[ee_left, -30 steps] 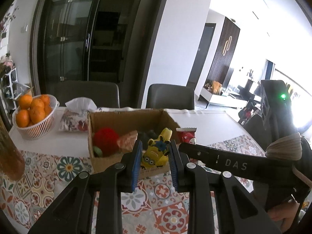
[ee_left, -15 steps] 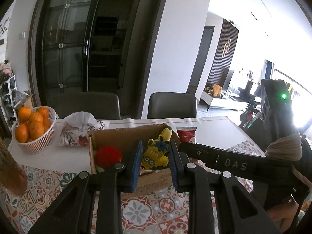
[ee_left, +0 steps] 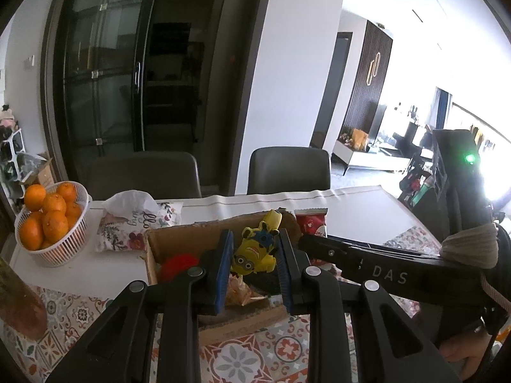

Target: Organize soft objects

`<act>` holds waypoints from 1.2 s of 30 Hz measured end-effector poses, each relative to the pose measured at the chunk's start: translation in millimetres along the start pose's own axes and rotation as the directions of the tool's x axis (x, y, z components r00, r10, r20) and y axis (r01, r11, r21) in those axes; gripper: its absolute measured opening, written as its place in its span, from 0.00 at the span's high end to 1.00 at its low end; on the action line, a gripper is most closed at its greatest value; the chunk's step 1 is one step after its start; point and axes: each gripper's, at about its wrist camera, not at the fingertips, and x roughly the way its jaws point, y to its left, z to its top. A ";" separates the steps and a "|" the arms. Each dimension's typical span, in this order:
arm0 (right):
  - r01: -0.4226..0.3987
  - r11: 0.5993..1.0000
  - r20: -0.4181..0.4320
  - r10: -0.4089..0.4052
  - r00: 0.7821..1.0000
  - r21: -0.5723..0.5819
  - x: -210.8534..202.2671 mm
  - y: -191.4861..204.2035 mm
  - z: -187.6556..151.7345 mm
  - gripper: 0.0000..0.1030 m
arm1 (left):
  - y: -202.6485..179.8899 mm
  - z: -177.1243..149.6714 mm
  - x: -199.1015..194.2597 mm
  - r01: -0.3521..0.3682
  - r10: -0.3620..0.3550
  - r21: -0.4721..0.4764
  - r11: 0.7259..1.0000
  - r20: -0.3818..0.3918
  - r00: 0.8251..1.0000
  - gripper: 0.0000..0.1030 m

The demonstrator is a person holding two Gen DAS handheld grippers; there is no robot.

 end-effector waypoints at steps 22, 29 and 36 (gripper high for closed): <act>0.132 0.991 -0.039 -0.132 0.990 -0.002 13.3 -17.4 2.2 0.52 | 18.1 -0.7 40.6 -0.093 0.088 -0.047 0.995 -0.094 0.992 0.36; 0.186 0.982 0.033 -0.185 0.982 -0.038 -26.5 -3.4 -15.4 0.44 | 15.2 -10.1 7.1 -0.186 0.182 -0.053 0.981 -0.069 0.981 0.19; 0.235 0.970 0.104 -0.227 0.968 -0.065 -70.6 15.2 -41.7 0.34 | 7.8 -20.9 -36.5 -0.224 0.223 -0.038 0.974 -0.037 0.974 0.10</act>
